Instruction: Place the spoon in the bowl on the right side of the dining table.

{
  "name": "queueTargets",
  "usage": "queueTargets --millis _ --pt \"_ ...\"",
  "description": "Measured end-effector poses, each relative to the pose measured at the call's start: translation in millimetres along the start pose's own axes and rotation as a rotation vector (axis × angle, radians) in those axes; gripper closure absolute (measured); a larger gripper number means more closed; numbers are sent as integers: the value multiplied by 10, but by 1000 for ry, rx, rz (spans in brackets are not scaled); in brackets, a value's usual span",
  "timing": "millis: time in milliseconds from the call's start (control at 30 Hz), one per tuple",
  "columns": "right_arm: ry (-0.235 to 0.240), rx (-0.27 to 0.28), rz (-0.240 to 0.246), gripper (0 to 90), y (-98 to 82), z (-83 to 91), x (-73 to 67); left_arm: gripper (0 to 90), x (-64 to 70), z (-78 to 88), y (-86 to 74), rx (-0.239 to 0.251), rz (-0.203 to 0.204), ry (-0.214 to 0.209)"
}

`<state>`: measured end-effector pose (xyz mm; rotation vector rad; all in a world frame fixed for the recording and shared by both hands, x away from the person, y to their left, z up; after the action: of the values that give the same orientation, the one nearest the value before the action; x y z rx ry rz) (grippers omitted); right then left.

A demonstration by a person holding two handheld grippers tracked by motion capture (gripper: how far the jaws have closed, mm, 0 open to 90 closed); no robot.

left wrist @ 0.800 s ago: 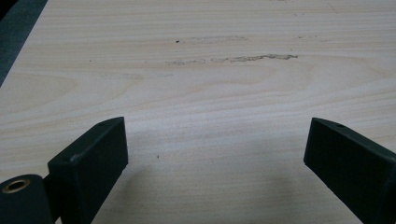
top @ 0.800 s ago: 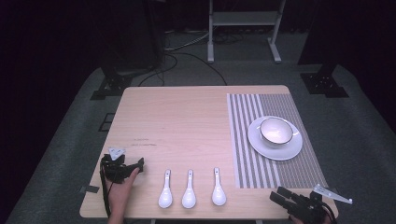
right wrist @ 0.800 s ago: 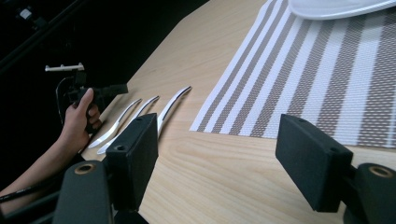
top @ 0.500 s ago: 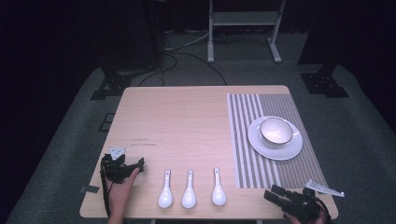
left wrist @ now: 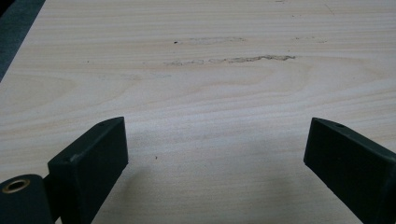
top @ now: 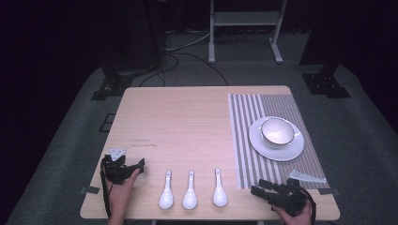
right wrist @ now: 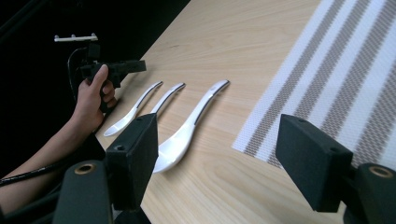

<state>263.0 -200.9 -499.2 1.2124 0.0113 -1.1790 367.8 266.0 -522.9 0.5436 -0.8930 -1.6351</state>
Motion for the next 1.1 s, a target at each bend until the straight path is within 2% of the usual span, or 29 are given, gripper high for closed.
queueTargets --millis 367,1100 --pt "8 -58 25 290 95 -202 -138 51 -4 -1 0 0 6 -7" --pt "7 -145 33 291 147 -565 -246 51 -10 4 1 5 14 -7"
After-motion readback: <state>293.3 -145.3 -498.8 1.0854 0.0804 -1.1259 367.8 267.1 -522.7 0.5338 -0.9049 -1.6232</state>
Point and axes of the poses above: each handheld gripper's, and its own axes: z roughly backward along the jaws, y roughly out of its top, x roughly to its right, the point moved 7 cm from there along -z, roughly forward along the jaws, and after that the axes turned 8 degrees about -y, right-handed, at the moved point
